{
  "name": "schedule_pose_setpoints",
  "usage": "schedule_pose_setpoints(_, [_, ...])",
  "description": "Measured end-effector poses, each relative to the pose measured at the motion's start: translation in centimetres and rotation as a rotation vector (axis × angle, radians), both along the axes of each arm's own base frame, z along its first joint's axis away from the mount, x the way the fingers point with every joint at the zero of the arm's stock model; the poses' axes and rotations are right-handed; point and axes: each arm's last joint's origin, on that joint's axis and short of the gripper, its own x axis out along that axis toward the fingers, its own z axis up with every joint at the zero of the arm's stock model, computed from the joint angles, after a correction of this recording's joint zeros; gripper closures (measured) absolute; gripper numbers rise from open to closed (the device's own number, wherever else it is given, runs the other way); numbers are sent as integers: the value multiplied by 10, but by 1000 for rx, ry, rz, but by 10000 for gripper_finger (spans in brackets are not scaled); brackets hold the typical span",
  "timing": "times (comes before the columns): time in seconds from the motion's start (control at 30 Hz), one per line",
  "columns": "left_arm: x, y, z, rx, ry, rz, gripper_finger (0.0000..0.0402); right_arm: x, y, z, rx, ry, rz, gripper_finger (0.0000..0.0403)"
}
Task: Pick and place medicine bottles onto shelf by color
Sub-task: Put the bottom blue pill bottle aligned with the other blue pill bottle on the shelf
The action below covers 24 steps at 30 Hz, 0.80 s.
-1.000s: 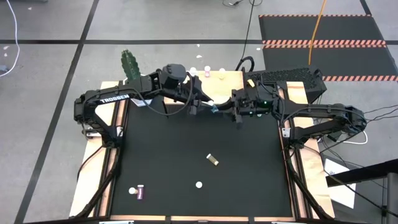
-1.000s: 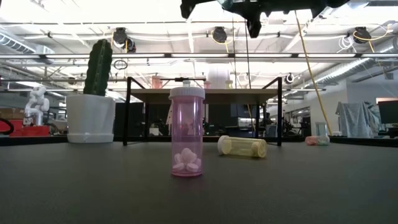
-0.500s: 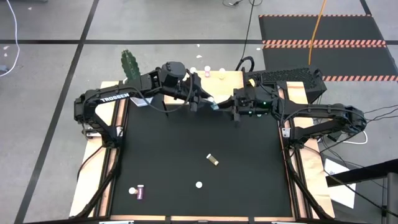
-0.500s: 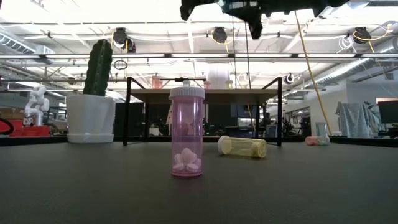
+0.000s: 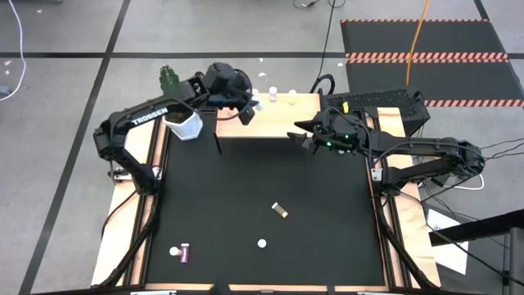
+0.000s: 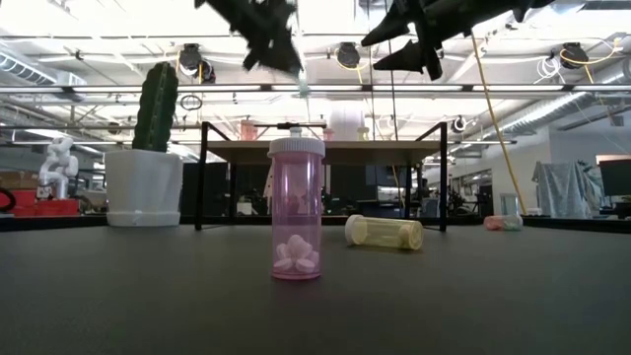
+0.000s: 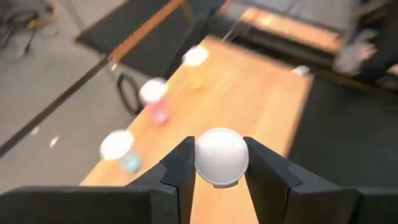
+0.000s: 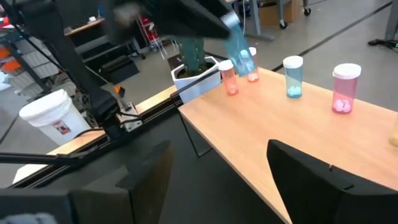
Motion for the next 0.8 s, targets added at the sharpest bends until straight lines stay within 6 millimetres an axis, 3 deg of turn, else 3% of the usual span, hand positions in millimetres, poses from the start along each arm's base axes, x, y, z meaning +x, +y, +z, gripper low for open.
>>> schedule_pose_setpoints(0.17, [-10, 21, -38, -41, 38, 55, 283, 0, -1, 0, -5, 1, -9, 148])
schedule_pose_setpoints(0.33, [-7, 18, -70, -23, 64, 22, 283, -1, -1, 0, -13, 4, -27, 149])
schedule_pose_setpoints(0.6, [-3, 13, -74, 98, 110, 31, 273, -1, -1, 0, -4, -1, -29, 149])
schedule_pose_setpoints(0.8, [3, 21, -74, 96, 113, 44, 270, -1, -1, 0, 7, -6, -33, 149])
